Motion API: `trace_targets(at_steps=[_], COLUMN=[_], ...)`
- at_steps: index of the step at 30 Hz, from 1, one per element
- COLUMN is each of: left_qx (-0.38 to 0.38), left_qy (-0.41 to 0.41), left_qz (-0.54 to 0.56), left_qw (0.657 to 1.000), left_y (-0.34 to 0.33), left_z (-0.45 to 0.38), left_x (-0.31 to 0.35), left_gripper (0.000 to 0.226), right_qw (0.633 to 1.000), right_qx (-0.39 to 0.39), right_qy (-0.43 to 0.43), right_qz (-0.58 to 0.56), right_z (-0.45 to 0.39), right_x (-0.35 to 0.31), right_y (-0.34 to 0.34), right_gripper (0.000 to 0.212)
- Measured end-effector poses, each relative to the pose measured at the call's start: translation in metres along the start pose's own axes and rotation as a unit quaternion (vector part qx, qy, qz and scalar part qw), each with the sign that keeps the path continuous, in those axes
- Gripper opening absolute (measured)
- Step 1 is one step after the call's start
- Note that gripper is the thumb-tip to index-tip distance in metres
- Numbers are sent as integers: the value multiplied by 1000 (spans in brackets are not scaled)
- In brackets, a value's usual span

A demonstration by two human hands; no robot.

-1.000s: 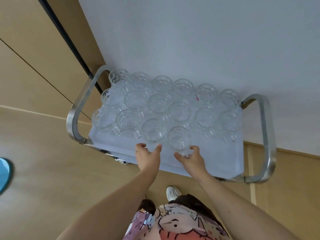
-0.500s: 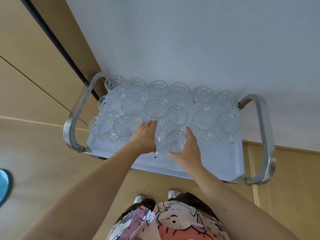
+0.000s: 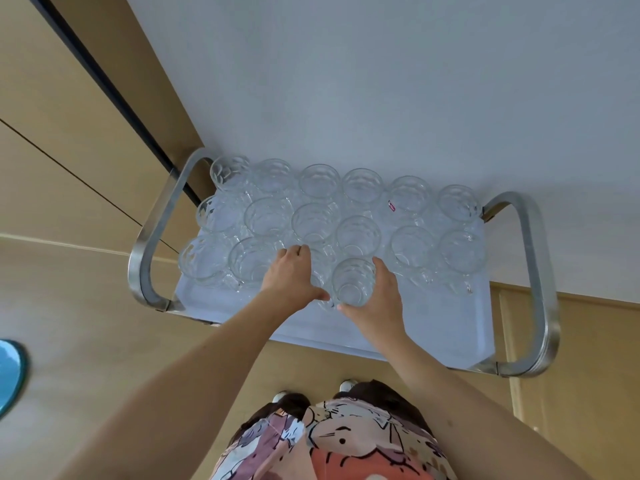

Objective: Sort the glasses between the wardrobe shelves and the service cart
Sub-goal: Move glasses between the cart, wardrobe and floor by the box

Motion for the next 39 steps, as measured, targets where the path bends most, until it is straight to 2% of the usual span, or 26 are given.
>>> trace_targets(at_steps=[4, 10, 13, 17, 22, 27, 33, 39], left_qx=[-9, -20, -2, 6, 29, 22, 34, 38], left_qy=[2, -42, -71, -120, -174, -230, -348, -429], left_qz=[-3, -9, -6, 3, -8, 3, -7, -59], left_qw=[1000, 999, 997, 993, 984, 973, 937, 900], left_y=[2, 6, 17, 35, 56, 56, 54, 57], left_z=[-2, 1, 2, 3, 5, 10, 33, 69], left_x=[0, -3, -1, 11, 31, 56, 112, 184], left_gripper=[86, 97, 93, 87, 80, 76, 70, 70], right_qw=[1000, 995, 994, 990, 991, 986, 979, 968], right_qx=[-9, -55, -50, -26, 38, 95, 153, 214], right_qy=[-10, -7, -2, 0, -3, -46, -86, -102], right_qz=[19, 79, 100, 140, 131, 129, 104, 84], right_z=[1, 2, 4, 8, 18, 46, 90, 129], right_x=[-3, -14, -24, -39, -55, -45, -19, 2], right_y=[0, 6, 13, 24, 45, 68, 97, 136], right_gripper=[116, 123, 122, 113, 100, 92, 88, 86])
Point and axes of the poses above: each hand's wrist, its own z-axis away from the middle knuckle, its own y-axis out of the back of the hand, x = y × z, the point moved 5 cm from there along -z, towards the middle knuckle, and after that the axes turned 3 degrees about -x, right-handed, at the moved point
